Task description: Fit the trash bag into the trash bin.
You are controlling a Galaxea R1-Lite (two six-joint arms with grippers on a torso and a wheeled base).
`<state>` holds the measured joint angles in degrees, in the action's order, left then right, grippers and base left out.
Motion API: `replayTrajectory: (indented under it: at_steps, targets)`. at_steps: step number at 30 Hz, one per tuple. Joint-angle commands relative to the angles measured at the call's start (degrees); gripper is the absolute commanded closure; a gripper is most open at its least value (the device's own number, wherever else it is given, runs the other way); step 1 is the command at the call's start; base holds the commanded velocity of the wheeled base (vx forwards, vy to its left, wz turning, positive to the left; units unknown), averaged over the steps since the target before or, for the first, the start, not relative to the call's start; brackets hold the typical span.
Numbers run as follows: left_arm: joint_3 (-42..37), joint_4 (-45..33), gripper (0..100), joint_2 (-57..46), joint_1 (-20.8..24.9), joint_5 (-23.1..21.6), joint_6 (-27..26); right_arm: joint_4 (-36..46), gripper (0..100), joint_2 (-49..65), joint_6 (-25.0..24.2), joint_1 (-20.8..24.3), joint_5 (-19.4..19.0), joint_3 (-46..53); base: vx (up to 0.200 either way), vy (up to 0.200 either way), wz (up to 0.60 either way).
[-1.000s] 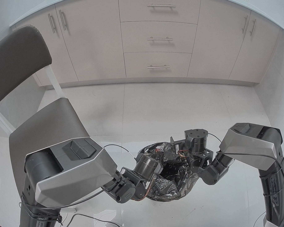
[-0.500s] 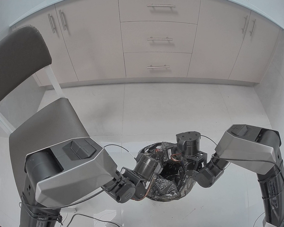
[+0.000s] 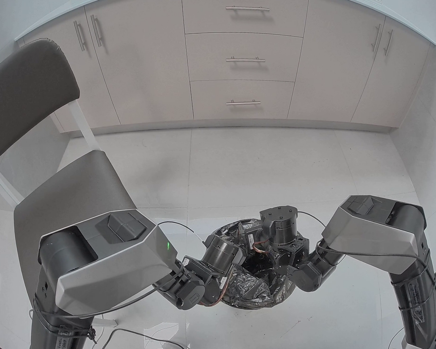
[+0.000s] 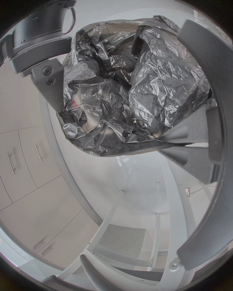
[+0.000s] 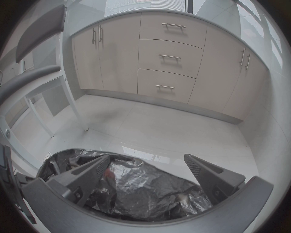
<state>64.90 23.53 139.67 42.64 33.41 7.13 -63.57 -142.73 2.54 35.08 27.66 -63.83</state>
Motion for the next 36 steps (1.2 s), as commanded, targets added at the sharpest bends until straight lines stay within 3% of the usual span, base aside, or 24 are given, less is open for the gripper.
replayTrajectory:
  at_steps: [1, 7, 20, 36]
  targets:
    - [0.05, 0.03, 100, 0.17, -0.02, -0.02, 0.08, -0.06, 0, 1.14, -1.04, 0.95, 0.03, 1.95, 0.000, 0.000, 0.00]
    - [0.14, 0.20, 100, 0.34, -0.19, -0.02, 0.08, -0.23, 0, 2.37, -2.71, 2.36, 0.03, 5.21, 0.000, 0.000, 0.00]
    - [2.42, 0.29, 100, 2.36, -1.86, -0.19, -0.63, 0.73, 0, -5.02, -1.04, -2.83, 0.03, -4.02, 0.000, 0.000, 0.00]
    - [6.11, -1.20, 100, 2.98, -3.18, -0.19, -2.30, 6.27, 0, -8.00, -0.69, -4.67, -0.33, -13.87, 0.000, 0.000, 0.00]
